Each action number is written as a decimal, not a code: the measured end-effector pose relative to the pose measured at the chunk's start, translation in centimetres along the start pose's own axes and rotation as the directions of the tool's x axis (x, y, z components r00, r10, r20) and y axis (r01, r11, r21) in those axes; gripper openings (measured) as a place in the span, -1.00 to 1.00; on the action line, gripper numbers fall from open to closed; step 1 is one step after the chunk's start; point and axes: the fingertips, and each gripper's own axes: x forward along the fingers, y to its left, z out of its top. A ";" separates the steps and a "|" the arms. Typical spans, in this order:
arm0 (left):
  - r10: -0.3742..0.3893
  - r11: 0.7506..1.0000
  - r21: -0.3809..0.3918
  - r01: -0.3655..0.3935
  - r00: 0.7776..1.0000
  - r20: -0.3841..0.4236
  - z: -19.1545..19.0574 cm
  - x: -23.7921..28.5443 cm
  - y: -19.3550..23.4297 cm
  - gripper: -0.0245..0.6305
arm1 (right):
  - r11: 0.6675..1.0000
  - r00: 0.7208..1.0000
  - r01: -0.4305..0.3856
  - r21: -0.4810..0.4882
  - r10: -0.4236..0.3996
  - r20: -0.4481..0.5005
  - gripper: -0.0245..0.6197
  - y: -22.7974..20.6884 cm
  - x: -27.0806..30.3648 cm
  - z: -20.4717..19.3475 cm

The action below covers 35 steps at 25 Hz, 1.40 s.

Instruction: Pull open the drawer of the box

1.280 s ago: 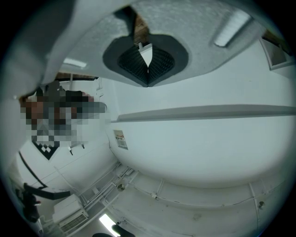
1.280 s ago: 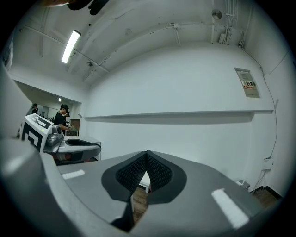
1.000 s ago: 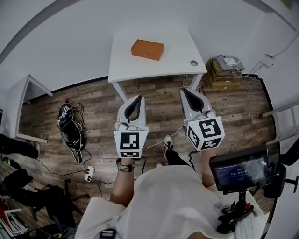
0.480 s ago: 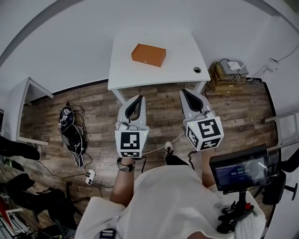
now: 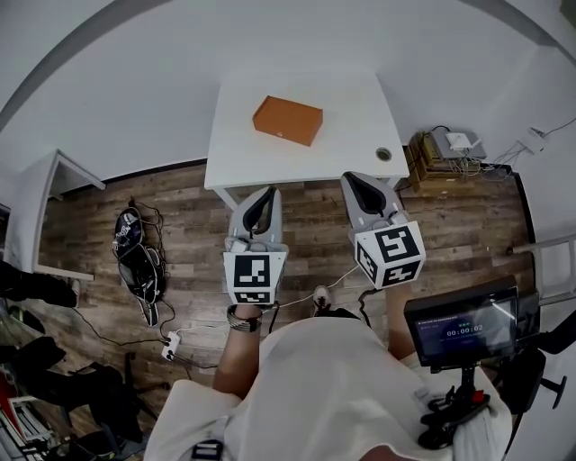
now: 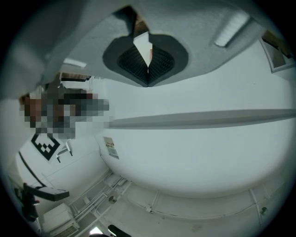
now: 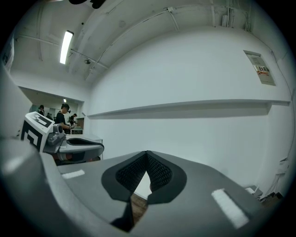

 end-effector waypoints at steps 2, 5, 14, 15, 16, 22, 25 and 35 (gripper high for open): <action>0.004 1.000 -0.007 -0.004 1.000 -0.006 -0.2 1.3 0.0 -0.91 | 1.000 1.000 -0.009 0.000 0.009 -0.010 -0.92 -1.0 0.9 -0.2; 0.008 1.000 -0.010 -0.008 1.000 -0.008 -0.2 3.2 -0.1 -0.91 | 1.000 1.000 -0.014 0.003 0.014 -0.019 -0.92 -2.6 2.1 -0.4; 0.038 0.999 -0.014 -0.039 0.999 -0.035 -1.3 6.2 -0.3 -0.91 | 0.998 0.998 -0.041 0.037 0.043 -0.053 -0.92 -5.5 4.4 -1.9; 0.040 0.999 -0.015 -0.041 0.998 -0.041 -1.5 6.7 0.0 -0.91 | 0.998 0.997 -0.037 0.044 0.040 -0.059 -0.92 -5.9 5.1 -2.1; 0.042 0.999 -0.017 -0.043 0.998 -0.047 -1.7 7.2 0.3 -0.91 | 0.998 0.997 -0.033 0.050 0.036 -0.065 -0.92 -6.2 5.8 -2.2; 0.065 0.998 -0.021 -0.066 0.996 -0.059 -2.6 8.6 1.4 -0.90 | 0.997 0.997 -0.030 0.070 0.035 -0.071 -0.91 -7.3 7.2 -2.6; 0.065 0.998 -0.021 -0.066 0.996 -0.058 -3.0 9.5 1.6 -0.90 | 0.997 0.996 -0.025 0.070 0.031 -0.079 -0.91 -8.0 7.7 -3.1; 0.044 0.999 -0.022 -0.045 0.997 -0.060 -3.9 11.6 2.0 -0.81 | 0.998 0.995 -0.010 0.065 0.016 -0.097 -0.78 -9.4 9.0 -3.4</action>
